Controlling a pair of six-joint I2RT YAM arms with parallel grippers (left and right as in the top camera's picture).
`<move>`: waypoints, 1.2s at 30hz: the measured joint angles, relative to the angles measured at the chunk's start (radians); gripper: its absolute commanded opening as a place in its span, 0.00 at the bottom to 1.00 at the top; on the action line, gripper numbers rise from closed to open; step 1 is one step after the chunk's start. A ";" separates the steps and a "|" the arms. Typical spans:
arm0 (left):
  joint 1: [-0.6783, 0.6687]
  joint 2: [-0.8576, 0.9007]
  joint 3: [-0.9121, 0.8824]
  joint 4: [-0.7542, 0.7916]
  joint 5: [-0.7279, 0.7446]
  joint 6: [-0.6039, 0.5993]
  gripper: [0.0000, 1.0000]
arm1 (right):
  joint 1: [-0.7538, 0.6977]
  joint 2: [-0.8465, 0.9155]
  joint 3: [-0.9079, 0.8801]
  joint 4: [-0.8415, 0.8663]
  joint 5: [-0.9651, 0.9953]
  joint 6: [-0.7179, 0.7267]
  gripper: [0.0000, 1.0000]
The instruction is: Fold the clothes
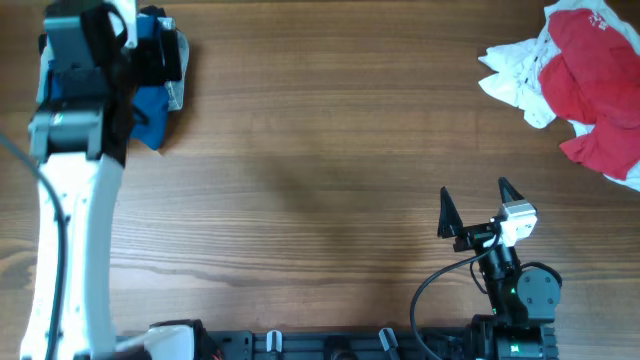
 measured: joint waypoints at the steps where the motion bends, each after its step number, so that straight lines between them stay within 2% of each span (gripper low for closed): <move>1: 0.000 -0.021 0.000 -0.020 0.000 0.000 1.00 | 0.000 0.000 0.000 0.000 -0.001 0.000 1.00; 4: 0.000 -0.127 -0.004 -0.070 0.003 0.000 1.00 | 0.000 0.000 0.000 0.000 -0.002 0.000 1.00; 8: 0.014 -0.270 -0.120 -0.005 0.051 0.000 1.00 | 0.000 0.000 0.000 0.000 -0.002 0.000 1.00; 13: 0.079 -0.488 -0.487 0.325 0.153 0.000 1.00 | 0.000 0.000 0.000 -0.002 -0.002 0.000 1.00; 16: 0.085 -0.593 -0.698 0.441 0.193 -0.007 1.00 | 0.000 0.000 0.000 -0.003 -0.002 0.000 1.00; 24: 0.085 -0.938 -1.070 0.490 0.227 -0.095 1.00 | 0.000 -0.001 0.000 -0.003 -0.002 0.000 1.00; 28: 0.084 -1.107 -1.177 0.508 0.227 -0.116 1.00 | 0.000 -0.001 0.000 -0.003 -0.002 0.000 1.00; 36: 0.061 -1.304 -1.293 0.505 0.227 -0.125 1.00 | 0.000 -0.002 0.000 -0.003 -0.002 0.000 1.00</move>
